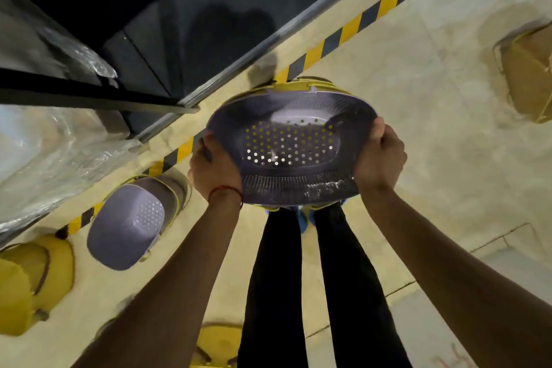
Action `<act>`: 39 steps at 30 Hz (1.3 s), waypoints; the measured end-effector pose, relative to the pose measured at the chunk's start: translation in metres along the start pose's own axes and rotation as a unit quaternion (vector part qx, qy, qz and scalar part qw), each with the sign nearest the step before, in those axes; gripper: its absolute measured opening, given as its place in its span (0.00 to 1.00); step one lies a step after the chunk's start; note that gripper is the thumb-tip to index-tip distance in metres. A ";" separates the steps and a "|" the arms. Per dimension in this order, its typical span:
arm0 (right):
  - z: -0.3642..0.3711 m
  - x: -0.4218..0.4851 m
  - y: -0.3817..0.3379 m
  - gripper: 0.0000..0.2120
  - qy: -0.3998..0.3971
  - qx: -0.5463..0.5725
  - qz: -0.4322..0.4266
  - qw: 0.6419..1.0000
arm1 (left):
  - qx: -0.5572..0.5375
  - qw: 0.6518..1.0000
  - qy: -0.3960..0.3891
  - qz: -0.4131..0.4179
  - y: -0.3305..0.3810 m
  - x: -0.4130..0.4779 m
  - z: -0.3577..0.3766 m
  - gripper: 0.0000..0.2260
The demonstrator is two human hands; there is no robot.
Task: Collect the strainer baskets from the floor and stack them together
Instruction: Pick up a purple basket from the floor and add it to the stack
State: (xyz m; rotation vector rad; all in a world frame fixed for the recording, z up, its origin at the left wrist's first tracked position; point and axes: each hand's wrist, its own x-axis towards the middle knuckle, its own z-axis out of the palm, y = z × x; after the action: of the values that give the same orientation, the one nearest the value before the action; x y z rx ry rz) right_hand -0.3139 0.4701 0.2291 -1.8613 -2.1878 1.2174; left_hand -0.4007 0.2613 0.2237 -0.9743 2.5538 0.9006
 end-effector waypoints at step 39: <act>-0.001 0.005 0.018 0.13 -0.118 -0.200 -0.211 0.949 | 0.108 0.975 -0.088 0.172 -0.024 -0.020 0.020 0.22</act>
State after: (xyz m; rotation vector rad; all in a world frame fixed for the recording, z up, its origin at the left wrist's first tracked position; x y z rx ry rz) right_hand -0.3000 0.4752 0.2176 -1.2667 -2.9454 1.0079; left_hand -0.3693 0.2706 0.2060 -0.3784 2.6362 0.7307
